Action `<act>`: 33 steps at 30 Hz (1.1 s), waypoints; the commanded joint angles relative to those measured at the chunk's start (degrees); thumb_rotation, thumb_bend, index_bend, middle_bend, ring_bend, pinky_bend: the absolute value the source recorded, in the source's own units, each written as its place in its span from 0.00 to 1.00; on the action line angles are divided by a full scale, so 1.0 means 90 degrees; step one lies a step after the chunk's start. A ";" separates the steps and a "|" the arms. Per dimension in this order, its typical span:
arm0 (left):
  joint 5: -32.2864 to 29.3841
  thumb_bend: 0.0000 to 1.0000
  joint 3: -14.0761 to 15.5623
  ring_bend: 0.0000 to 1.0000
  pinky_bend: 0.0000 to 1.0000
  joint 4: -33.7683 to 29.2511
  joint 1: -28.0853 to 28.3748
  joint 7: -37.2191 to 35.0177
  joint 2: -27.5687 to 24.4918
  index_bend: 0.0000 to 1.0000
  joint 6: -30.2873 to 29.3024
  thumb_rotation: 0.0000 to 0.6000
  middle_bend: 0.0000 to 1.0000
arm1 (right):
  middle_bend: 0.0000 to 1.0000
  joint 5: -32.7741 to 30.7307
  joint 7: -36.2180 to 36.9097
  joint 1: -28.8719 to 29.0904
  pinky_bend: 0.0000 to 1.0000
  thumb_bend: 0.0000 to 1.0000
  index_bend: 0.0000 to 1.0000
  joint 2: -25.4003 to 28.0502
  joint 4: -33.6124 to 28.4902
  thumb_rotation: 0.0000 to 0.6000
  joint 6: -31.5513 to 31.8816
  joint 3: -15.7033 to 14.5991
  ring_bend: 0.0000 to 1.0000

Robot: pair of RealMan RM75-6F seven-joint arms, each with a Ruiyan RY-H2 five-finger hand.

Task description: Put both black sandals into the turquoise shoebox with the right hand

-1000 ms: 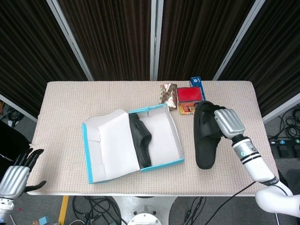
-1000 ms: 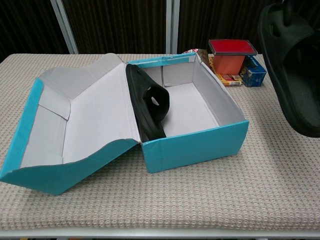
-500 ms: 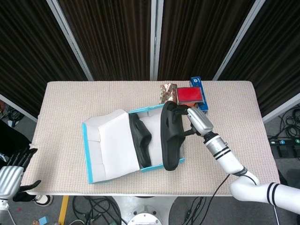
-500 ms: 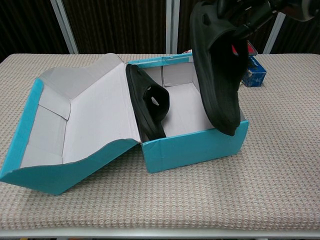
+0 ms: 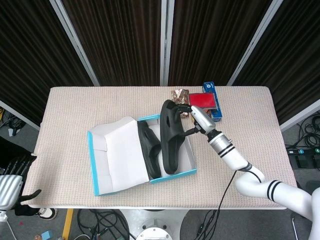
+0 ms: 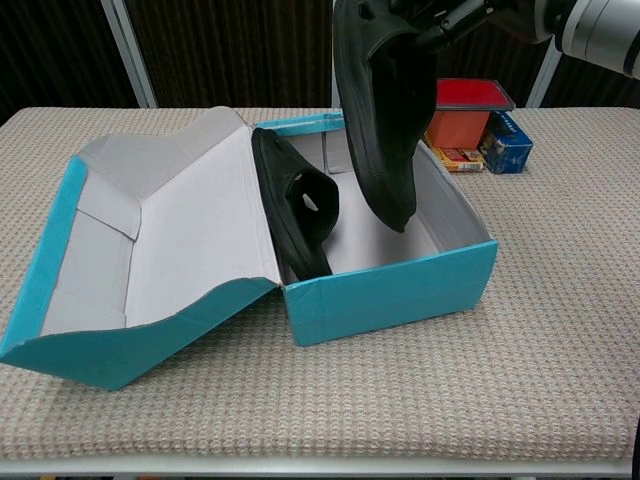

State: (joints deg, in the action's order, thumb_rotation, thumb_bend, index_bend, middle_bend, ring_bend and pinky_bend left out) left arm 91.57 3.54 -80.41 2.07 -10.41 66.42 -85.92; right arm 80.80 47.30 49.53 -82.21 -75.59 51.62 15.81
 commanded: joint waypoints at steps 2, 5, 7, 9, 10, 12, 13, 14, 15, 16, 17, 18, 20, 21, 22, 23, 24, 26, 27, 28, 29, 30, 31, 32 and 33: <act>-0.0014 0.13 -0.0003 0.00 0.06 0.0011 0.0014 0.0026 0.0022 0.07 0.0040 1.00 0.10 | 0.55 0.0283 0.0472 0.0129 0.35 0.05 0.57 -0.0134 0.0443 1.00 -0.0195 -0.0194 0.25; -0.0021 0.13 -0.0011 0.00 0.06 0.0025 0.0026 0.0065 0.0047 0.07 0.0061 1.00 0.10 | 0.55 0.0435 0.0694 0.0209 0.35 0.05 0.57 -0.0209 0.0720 1.00 -0.0268 -0.0308 0.25; -0.0025 0.13 -0.0019 0.00 0.06 0.0044 0.0031 0.0089 0.0064 0.07 0.0065 1.00 0.10 | 0.55 0.0521 0.0852 0.0246 0.35 0.05 0.57 -0.0280 0.0899 1.00 -0.0279 -0.0383 0.25; -0.0032 0.13 -0.0020 0.00 0.06 0.0056 0.0029 0.0131 0.0073 0.07 0.0071 1.00 0.10 | 0.55 0.0591 0.0994 0.0287 0.35 0.05 0.57 -0.0352 0.1057 1.00 -0.0286 -0.0445 0.25; -0.0026 0.13 -0.0020 0.00 0.06 0.0060 0.0027 0.0168 0.0076 0.07 0.0061 1.00 0.10 | 0.55 0.0624 0.1044 0.0306 0.35 0.05 0.57 -0.0381 0.1119 1.00 -0.0281 -0.0468 0.25; -0.0007 0.13 -0.0022 0.00 0.06 0.0063 0.0015 0.0241 0.0087 0.07 0.0022 1.00 0.10 | 0.55 0.0695 0.1139 0.0349 0.35 0.05 0.57 -0.0457 0.1254 1.00 -0.0252 -0.0516 0.25; -0.0012 0.13 -0.0028 0.00 0.06 0.0053 0.0011 0.0247 0.0088 0.07 0.0011 1.00 0.10 | 0.55 0.0723 0.1184 0.0369 0.35 0.05 0.57 -0.0485 0.1305 1.00 -0.0250 -0.0539 0.25; -0.0021 0.13 -0.0038 0.00 0.06 0.0044 0.0009 0.0255 0.0090 0.07 0.0001 1.00 0.10 | 0.55 0.0749 0.1226 0.0391 0.35 0.05 0.57 -0.0512 0.1359 1.00 -0.0251 -0.0560 0.25; -0.0035 0.13 -0.0052 0.00 0.06 0.0037 0.0003 0.0276 0.0095 0.07 -0.0014 1.00 0.10 | 0.55 0.0781 0.1270 0.0424 0.35 0.05 0.57 -0.0548 0.1440 1.00 -0.0265 -0.0592 0.25; -0.0044 0.13 -0.0060 0.00 0.06 0.0032 -0.0001 0.0287 0.0101 0.07 -0.0023 1.00 0.10 | 0.55 0.0804 0.1298 0.0449 0.35 0.05 0.57 -0.0576 0.1505 1.00 -0.0279 -0.0618 0.25; -0.0052 0.13 -0.0065 0.00 0.06 0.0024 -0.0004 0.0294 0.0105 0.07 -0.0026 1.00 0.10 | 0.55 0.0827 0.1323 0.0473 0.35 0.05 0.57 -0.0605 0.1572 1.00 -0.0295 -0.0646 0.25; -0.0064 0.13 -0.0069 0.00 0.06 0.0017 -0.0005 0.0304 0.0112 0.07 -0.0020 1.00 0.10 | 0.55 0.0857 0.1354 0.0503 0.35 0.05 0.57 -0.0644 0.1665 1.00 -0.0319 -0.0688 0.25; -0.0083 0.13 -0.0070 0.00 0.06 0.0002 -0.0007 0.0336 0.0114 0.07 -0.0004 1.00 0.10 | 0.55 0.0907 0.1393 0.0553 0.35 0.05 0.57 -0.0706 0.1813 1.00 -0.0356 -0.0755 0.25; -0.0094 0.13 -0.0072 0.00 0.06 -0.0013 -0.0006 0.0367 0.0115 0.07 0.0009 1.00 0.10 | 0.55 0.0939 0.1414 0.0586 0.35 0.05 0.57 -0.0750 0.1914 1.00 -0.0380 -0.0797 0.25; -0.0105 0.13 -0.0076 0.00 0.06 -0.0027 -0.0004 0.0389 0.0111 0.07 0.0017 1.00 0.10 | 0.55 0.0958 0.1434 0.0609 0.35 0.05 0.57 -0.0784 0.1988 1.00 -0.0396 -0.0825 0.25; -0.0115 0.13 -0.0080 0.00 0.06 -0.0038 -0.0007 0.0409 0.0114 0.07 0.0018 1.00 0.10 | 0.55 0.0974 0.1454 0.0634 0.35 0.05 0.57 -0.0819 0.2062 1.00 -0.0413 -0.0851 0.25; -0.0129 0.13 -0.0091 0.00 0.06 -0.0046 -0.0008 0.0425 0.0119 0.07 0.0015 1.00 0.10 | 0.55 0.0997 0.1483 0.0667 0.35 0.05 0.57 -0.0866 0.2159 1.00 -0.0436 -0.0887 0.25; -0.0150 0.13 -0.0109 0.00 0.06 -0.0055 -0.0005 0.0441 0.0127 0.07 0.0019 1.00 0.10 | 0.55 0.1029 0.1545 0.0719 0.35 0.05 0.57 -0.0931 0.2295 1.00 -0.0467 -0.0933 0.25; -0.0159 0.13 -0.0119 0.00 0.06 -0.0055 0.0001 0.0450 0.0134 0.07 0.0023 1.00 0.10 | 0.55 0.1044 0.1589 0.0751 0.35 0.05 0.57 -0.0972 0.2381 1.00 -0.0477 -0.0955 0.25; -0.0161 0.13 -0.0122 0.00 0.06 -0.0051 0.0002 0.0458 0.0138 0.07 0.0025 1.00 0.10 | 0.55 0.1051 0.1624 0.0774 0.35 0.06 0.57 -0.1001 0.2441 1.00 -0.0481 -0.0967 0.25; -0.0162 0.13 -0.0126 0.00 0.06 -0.0044 0.0002 0.0466 0.0144 0.07 0.0022 1.00 0.10 | 0.55 0.1052 0.1661 0.0799 0.35 0.06 0.57 -0.1032 0.2501 1.00 -0.0487 -0.0972 0.25; -0.0166 0.13 -0.0130 0.00 0.06 -0.0035 0.0006 0.0471 0.0149 0.07 0.0028 1.00 0.10 | 0.55 0.1049 0.1711 0.0827 0.35 0.06 0.57 -0.1073 0.2579 1.00 -0.0503 -0.0983 0.25; -0.0172 0.13 -0.0134 0.00 0.06 -0.0031 0.0010 0.0470 0.0151 0.07 0.0035 1.00 0.10 | 0.55 0.1048 0.1751 0.0847 0.35 0.06 0.57 -0.1101 0.2634 1.00 -0.0519 -0.0996 0.25; -0.0182 0.13 -0.0143 0.00 0.06 -0.0036 0.0015 0.0473 0.0150 0.07 0.0041 1.00 0.10 | 0.55 0.1051 0.1787 0.0868 0.35 0.06 0.57 -0.1130 0.2692 1.00 -0.0536 -0.1011 0.25; -0.0196 0.13 -0.0154 0.00 0.06 -0.0030 0.0023 0.0470 0.0153 0.07 0.0055 1.00 0.10 | 0.55 0.1058 0.1824 0.0894 0.35 0.06 0.57 -0.1171 0.2778 1.00 -0.0561 -0.1037 0.25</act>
State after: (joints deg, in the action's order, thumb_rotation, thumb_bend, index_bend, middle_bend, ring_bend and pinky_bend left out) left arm 89.85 2.20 -80.69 2.25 -6.18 67.78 -85.48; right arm 90.22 63.18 57.18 -92.21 -51.38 46.91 6.81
